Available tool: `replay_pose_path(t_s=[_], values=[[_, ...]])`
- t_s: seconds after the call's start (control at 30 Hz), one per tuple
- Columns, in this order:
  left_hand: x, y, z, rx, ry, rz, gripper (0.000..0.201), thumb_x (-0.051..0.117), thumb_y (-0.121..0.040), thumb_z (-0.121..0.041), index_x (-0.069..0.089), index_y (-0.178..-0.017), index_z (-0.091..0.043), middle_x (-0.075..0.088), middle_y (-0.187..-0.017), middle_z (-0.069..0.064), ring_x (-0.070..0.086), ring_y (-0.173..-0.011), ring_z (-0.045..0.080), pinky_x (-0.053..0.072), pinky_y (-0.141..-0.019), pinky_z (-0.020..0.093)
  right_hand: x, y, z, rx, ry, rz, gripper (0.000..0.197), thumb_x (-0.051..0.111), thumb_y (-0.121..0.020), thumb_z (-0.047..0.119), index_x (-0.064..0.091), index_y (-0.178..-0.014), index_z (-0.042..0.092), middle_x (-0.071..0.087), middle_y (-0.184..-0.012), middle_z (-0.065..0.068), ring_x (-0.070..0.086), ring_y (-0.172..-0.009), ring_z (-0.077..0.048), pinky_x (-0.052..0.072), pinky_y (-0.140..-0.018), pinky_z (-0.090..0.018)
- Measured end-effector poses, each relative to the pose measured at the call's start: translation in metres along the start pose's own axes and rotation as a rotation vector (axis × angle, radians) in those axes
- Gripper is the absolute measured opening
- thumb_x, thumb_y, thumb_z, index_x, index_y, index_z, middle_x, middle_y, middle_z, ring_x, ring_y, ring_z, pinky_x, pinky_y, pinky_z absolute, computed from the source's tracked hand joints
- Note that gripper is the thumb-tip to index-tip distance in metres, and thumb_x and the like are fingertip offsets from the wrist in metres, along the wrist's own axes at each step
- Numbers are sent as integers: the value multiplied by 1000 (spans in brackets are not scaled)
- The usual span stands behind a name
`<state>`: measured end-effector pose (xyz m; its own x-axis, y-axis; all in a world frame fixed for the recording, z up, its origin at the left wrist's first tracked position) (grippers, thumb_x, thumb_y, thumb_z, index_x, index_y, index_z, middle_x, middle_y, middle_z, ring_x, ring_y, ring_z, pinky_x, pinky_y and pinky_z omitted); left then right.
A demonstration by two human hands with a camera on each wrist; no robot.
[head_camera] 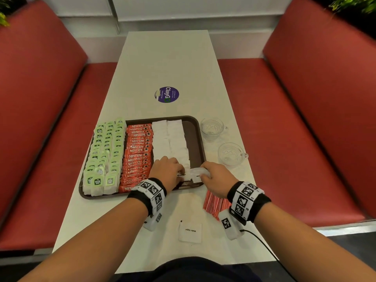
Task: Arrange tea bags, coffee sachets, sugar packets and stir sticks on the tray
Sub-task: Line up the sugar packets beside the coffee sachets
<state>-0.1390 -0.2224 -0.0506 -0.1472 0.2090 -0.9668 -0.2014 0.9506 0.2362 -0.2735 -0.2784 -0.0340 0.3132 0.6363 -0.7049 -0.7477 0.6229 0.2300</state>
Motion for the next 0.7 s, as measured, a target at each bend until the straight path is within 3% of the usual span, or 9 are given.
replay_pose_path(t_s=[0.2,0.37,0.47,0.57,0.6,0.7], values=[[-17,7,-9,82,266,-3,46,72,-81,-55,60,-121,-37,60,-110,-12,49,-102,15,40,-88,35,2,-6,8,-37,5,3,13,55,-98,19,63,-106,14,65,-97,-4,60,-88,-19,50,-77,-33],[-28,14,6,11,413,-81,30,63,-93,-46,68,-117,-31,63,-99,-2,57,-89,15,44,-79,29,5,-16,19,-50,-38,-5,13,57,-98,22,64,-105,13,67,-89,-4,62,-78,-18,49,-67,-32],[-22,14,27,-76,378,-87,24,62,-94,-44,71,-110,-28,69,-98,-2,61,-88,17,46,-78,30,1,-22,17,26,-55,-23,24,49,-101,18,61,-121,12,70,-105,-6,65,-91,-20,54,-82,-34],[-8,15,31,-103,294,-16,26,62,-94,-43,71,-111,-26,71,-100,1,64,-89,19,47,-77,28,7,-25,14,91,43,75,34,43,-96,4,55,-129,2,65,-121,-14,60,-113,-31,49,-98,-40],[-3,15,29,-101,282,0,27,63,-93,-44,70,-112,-27,71,-102,2,64,-90,19,48,-78,28,11,-26,13,101,65,102,33,43,-94,1,58,-123,1,65,-119,-15,59,-113,-33,49,-96,-40],[11,12,26,-122,262,15,30,65,-90,-49,68,-114,-30,66,-102,3,64,-92,23,50,-81,31,22,-32,11,104,130,171,18,44,-88,-4,58,-84,6,61,-95,-12,60,-95,-33,45,-74,-31]])
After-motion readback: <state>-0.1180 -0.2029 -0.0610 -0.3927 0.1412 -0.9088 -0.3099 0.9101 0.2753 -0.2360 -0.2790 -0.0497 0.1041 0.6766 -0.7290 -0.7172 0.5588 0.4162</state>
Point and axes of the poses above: each hand's wrist, its own y-axis away from the middle knuckle, its own x-axis out of the palm, z = x × y, the point moved 9 cm from there along -y, towards the middle knuckle
